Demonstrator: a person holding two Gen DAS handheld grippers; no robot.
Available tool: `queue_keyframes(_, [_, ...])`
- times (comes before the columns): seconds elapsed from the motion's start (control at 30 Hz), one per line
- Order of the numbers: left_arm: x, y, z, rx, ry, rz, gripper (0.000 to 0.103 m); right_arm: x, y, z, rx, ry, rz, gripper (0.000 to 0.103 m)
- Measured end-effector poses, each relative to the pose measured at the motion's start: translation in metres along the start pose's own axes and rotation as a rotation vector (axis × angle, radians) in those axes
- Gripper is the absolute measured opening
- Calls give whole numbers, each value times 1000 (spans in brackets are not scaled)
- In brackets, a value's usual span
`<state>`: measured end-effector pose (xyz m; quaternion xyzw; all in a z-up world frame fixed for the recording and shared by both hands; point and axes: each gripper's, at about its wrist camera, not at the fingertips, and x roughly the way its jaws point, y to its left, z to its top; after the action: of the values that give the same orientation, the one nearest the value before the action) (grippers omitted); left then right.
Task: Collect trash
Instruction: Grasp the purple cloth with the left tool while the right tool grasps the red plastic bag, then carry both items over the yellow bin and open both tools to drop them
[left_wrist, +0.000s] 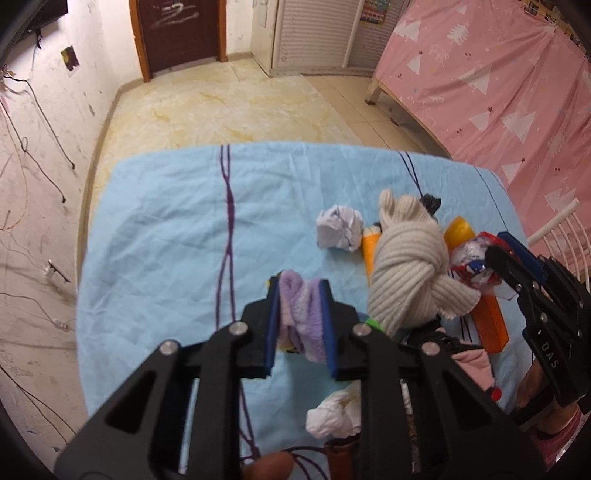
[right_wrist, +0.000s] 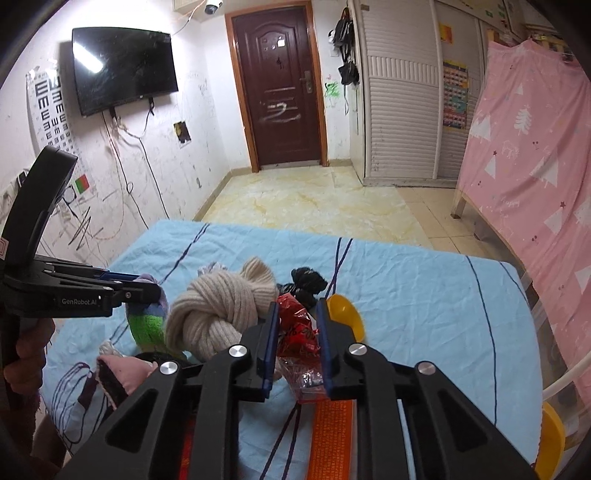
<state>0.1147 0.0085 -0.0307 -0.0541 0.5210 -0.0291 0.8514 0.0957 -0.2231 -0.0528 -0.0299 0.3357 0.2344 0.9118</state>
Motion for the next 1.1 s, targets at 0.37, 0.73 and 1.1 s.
queue_keyframes(0.37, [-43,-8,15,8,-102,47,19,-29,-16,3,53,-80,20,13])
queue_keyframes(0.73, [-67,-48,26,66,-159,56,19,-65,-49,-2,110,-151,14,13])
queue_keyframes(1.1, [-79,-104,28,154,-183,54,19,-107,-93,-20,180,-227,-22,13])
